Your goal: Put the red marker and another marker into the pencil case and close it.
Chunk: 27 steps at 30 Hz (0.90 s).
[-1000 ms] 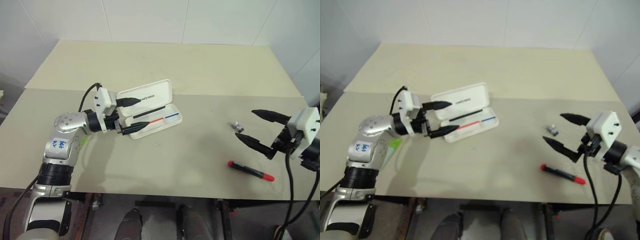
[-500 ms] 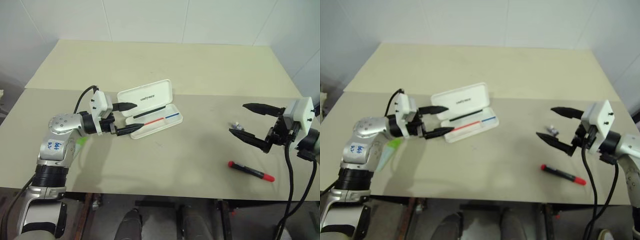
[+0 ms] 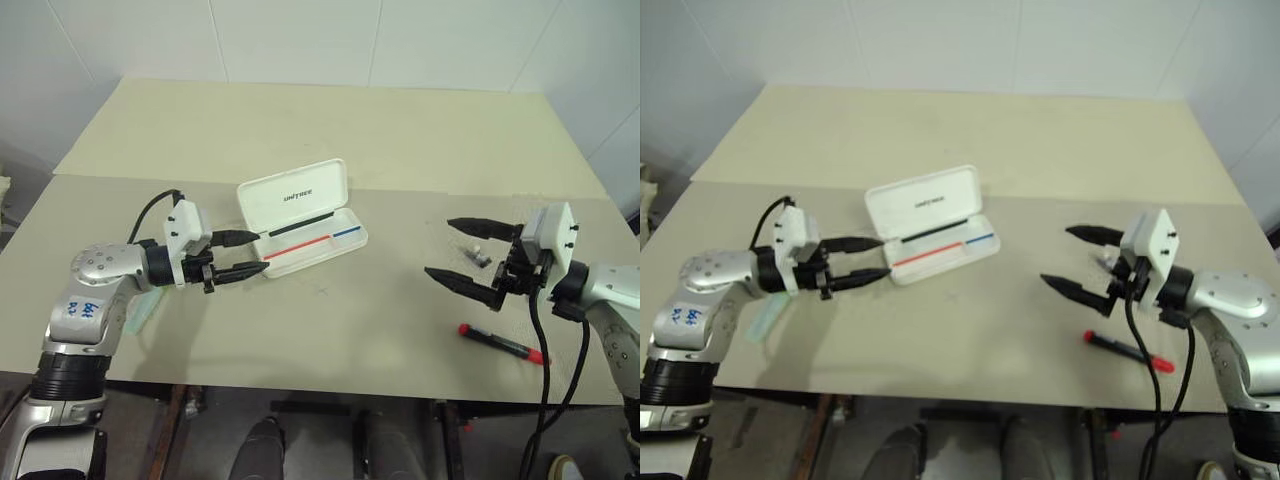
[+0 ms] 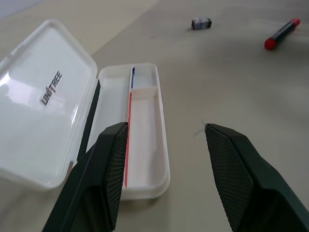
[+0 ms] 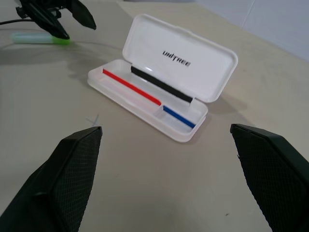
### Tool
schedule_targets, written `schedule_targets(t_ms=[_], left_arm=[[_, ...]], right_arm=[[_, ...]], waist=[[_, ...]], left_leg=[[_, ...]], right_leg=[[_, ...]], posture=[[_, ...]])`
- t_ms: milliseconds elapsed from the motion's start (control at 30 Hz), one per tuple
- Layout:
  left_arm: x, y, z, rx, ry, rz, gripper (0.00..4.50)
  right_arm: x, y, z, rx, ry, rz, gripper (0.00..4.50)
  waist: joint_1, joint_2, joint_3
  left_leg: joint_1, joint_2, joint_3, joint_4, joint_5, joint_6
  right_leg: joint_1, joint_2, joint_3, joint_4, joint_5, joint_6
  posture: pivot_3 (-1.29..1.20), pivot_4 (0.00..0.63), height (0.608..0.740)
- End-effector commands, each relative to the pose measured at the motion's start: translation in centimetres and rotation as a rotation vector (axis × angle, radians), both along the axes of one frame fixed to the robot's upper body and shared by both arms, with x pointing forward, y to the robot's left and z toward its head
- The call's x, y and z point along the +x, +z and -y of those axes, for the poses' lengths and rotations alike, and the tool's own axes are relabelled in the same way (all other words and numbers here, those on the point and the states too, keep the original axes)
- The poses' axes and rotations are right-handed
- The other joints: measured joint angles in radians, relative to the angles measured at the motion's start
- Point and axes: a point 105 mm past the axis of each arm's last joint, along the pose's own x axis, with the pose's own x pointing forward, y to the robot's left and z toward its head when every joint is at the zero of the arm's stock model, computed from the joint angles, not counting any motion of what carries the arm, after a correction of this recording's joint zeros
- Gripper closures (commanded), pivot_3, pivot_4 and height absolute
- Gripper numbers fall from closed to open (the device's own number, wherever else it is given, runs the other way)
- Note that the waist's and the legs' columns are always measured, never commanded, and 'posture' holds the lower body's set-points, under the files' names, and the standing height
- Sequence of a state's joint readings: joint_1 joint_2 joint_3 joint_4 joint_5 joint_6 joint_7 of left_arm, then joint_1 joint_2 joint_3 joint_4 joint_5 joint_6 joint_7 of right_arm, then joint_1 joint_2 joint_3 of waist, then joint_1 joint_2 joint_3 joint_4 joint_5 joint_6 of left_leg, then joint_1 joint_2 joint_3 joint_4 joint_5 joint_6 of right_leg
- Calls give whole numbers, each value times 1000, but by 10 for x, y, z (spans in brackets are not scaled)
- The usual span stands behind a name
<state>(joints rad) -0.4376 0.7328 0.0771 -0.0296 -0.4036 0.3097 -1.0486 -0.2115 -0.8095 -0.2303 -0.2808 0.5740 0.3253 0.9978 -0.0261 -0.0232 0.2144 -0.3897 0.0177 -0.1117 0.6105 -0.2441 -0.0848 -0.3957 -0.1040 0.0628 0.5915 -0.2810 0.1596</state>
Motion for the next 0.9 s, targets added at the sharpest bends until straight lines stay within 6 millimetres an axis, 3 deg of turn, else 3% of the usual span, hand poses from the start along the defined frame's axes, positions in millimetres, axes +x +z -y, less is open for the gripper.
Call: schedule_targets(t_ms=[33,367,600,900], left_arm=[[-3,0,0,51,-5,3,1915],[5,-25,22,125,-25,-74,1915],[10,-36,19,154,4,-90,1915],[18,-53,29,169,-5,-130,1915]], right_arm=[[-7,7,-12,11,47,36,0],[-12,7,-40,65,92,65,0],[-20,6,-45,66,120,53,0],[-23,12,-50,74,120,81,0]], waist=[[-1,0,0],[-1,0,0],[-1,0,0],[0,0,0]], left_leg=[[0,0,0,0,0,0],[0,0,0,0,0,0],[0,0,0,0,0,0],[0,0,0,0,0,0]], right_leg=[[0,0,0,0,0,0],[0,0,0,1,0,0],[0,0,0,1,0,0],[0,0,0,1,0,0]], posture=[[0,150,740],[0,150,740],[0,150,740],[0,150,740]])
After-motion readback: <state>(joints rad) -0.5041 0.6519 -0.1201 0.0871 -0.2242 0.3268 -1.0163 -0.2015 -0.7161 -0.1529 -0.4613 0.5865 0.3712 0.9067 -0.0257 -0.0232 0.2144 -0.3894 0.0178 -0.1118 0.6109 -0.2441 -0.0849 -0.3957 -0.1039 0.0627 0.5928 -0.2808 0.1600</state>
